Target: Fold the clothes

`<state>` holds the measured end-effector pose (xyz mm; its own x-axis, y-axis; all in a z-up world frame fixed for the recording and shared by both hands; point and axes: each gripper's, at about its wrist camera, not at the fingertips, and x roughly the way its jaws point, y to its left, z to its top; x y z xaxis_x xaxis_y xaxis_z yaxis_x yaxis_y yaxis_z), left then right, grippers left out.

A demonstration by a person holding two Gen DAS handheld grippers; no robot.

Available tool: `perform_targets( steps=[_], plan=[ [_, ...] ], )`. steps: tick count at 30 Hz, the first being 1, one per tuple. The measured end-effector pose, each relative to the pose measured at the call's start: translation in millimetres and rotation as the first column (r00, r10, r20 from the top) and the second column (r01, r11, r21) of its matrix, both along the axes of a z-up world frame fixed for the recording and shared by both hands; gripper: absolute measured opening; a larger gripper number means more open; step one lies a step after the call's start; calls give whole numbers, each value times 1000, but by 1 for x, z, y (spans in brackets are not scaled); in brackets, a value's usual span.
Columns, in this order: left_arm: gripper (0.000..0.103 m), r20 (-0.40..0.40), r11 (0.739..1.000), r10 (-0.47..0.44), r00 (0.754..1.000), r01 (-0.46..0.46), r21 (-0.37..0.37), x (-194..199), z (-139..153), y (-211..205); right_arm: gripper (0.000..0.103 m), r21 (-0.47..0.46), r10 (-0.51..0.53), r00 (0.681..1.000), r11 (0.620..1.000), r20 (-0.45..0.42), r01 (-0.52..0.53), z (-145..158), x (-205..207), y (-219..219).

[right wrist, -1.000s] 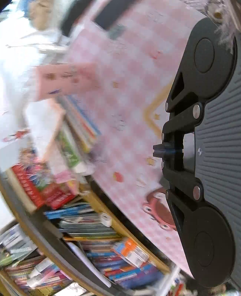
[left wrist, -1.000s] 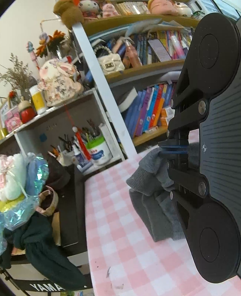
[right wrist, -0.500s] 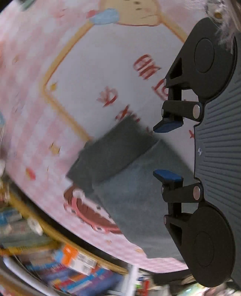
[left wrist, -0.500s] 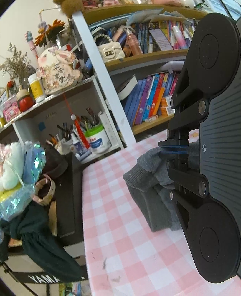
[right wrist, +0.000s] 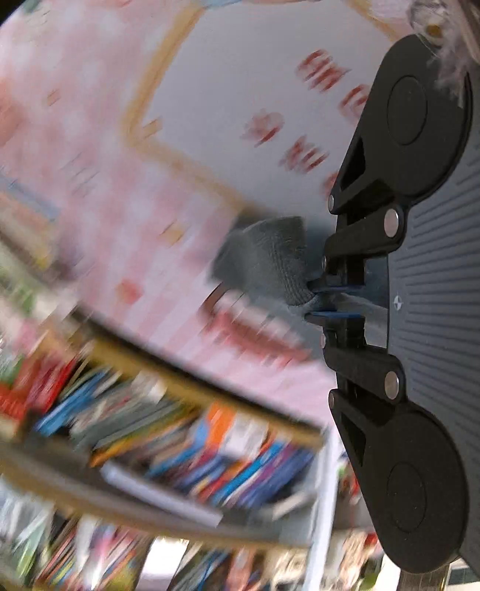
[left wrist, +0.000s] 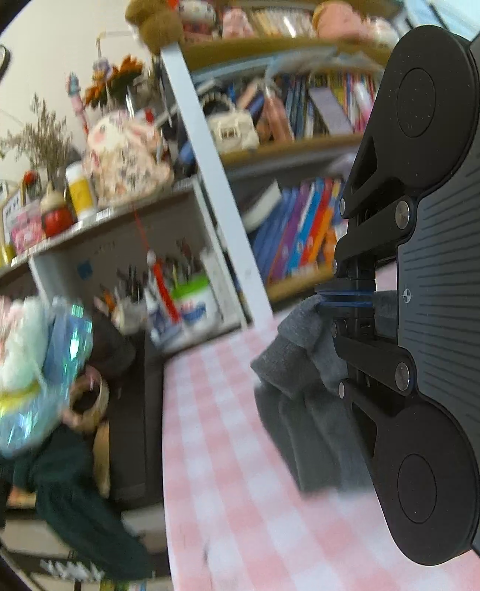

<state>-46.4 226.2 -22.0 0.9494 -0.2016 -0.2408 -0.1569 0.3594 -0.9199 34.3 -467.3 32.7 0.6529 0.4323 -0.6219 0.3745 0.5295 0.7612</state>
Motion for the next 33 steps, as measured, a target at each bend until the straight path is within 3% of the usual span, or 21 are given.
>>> perform_targets(
  steps=[5, 10, 12, 13, 14, 15, 16, 19, 21, 23, 26, 28, 31, 33],
  plan=[
    [1, 77, 999, -12, 997, 15, -33, 59, 7, -1, 9, -15, 3, 997, 1000, 73, -2, 8, 59, 10],
    [2, 62, 999, 32, 998, -31, -21, 139, 10, 3, 9, -79, 12, 989, 997, 147, 0, 13, 140, 38],
    [4, 13, 997, 78, 997, -78, 1, 163, 11, 7, 11, -104, -17, 983, 994, 185, 36, 18, 162, 46],
    [10, -17, 994, 104, 994, -104, 11, 170, 11, 8, 18, -116, -30, 979, 992, 204, 55, 21, 173, 50],
    [25, -31, 992, 125, 992, -124, 19, 173, 11, 10, 27, -137, -40, 976, 988, 215, 71, 23, 182, 54],
    [34, -37, 992, 125, 991, -124, 32, 171, 11, 12, 45, -188, -40, 978, 979, 205, 80, 23, 186, 57],
    [48, -44, 991, 125, 991, -124, 44, 168, 10, 14, 47, -234, -34, 980, 969, 197, 80, 23, 188, 59],
    [49, -64, 989, 95, 993, -87, 119, 146, 5, 15, 47, -352, 64, 986, 936, 156, -5, 12, 177, 66],
    [49, -83, 982, 67, 994, -51, 180, 127, 0, 15, 46, -449, 145, 986, 889, 82, -93, -3, 164, 73],
    [48, -133, 967, 39, 990, -4, 254, 105, -7, 9, 46, -553, 233, 972, 810, -1, -195, -18, 145, 83],
    [48, -215, 913, 12, 977, 77, 401, 74, -13, -4, 47, -680, 334, 936, 662, -110, -316, -38, 113, 97],
    [48, -268, 865, 15, 963, 122, 487, 57, -15, -14, 58, -747, 384, 908, 552, -167, -370, -49, 93, 105],
    [49, -340, 812, 65, 938, 148, 565, 41, -21, -24, 60, -802, 420, 881, 438, -217, -406, -62, 73, 112],
    [48, -375, 821, 104, 921, 133, 555, 35, -27, -24, 59, -827, 431, 872, 385, -231, -409, -70, 62, 117]
  ],
)
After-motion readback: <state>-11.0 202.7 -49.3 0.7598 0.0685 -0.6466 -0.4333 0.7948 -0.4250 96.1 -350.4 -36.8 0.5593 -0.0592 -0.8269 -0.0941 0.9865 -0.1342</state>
